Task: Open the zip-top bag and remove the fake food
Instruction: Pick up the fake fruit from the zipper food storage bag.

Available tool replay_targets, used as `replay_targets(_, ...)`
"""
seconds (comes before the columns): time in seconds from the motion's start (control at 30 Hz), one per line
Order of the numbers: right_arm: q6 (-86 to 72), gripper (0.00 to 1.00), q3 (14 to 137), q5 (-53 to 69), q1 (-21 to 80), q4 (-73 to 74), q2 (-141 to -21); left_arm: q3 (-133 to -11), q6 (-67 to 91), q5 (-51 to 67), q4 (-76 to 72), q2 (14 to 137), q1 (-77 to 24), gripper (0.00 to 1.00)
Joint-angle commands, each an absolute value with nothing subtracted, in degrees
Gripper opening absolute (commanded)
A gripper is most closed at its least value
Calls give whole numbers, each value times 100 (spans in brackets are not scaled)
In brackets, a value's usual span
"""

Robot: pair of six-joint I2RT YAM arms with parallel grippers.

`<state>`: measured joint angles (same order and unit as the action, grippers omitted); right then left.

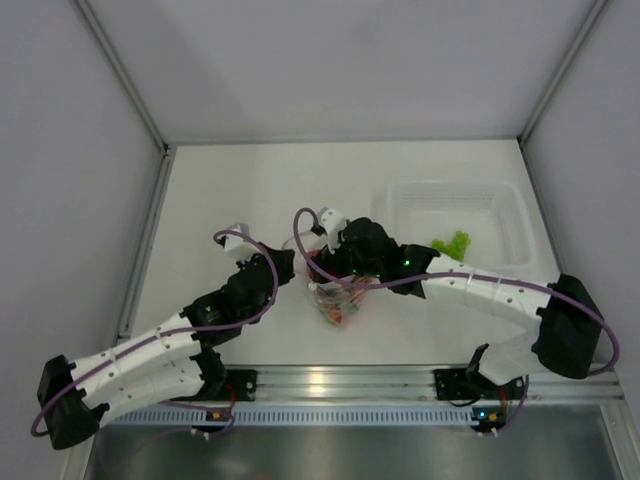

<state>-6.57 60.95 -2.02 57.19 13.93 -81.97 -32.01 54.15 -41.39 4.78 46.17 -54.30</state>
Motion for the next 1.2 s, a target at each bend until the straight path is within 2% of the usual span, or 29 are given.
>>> replay_targets(0.0,623,0,5837,1168,5722,896,-7401,-3428,5256,-4465,694,4702,-5159,0)
replay_targets(0.23,1590,0,5599,2063,5730,1028,-6795,-3515,5291,-4351,747,4948,-5124,0)
replay_targets(0.4,2030,0,5765,2759,5730,1397,-6942,-3638,5098,-4140,712,5010,-5106,0)
replay_targets(0.67,1223,0,6389,2251,5792,1372,-7962,-3489,4361,-3332,-104,4361,-5106,0)
replay_targets(0.83,581,0,6627,1925,5774,1485,-8279,-3191,4044,-3331,-473,3685,-5115,0)
replay_targets(1.03,563,0,6759,1978,5792,2134,-8534,-2699,3771,-3585,-1133,3129,-5107,0)
replay_targets(1.17,45,0,6786,1311,5748,2093,-8499,-2514,3639,-3708,-1432,2883,-5107,0)
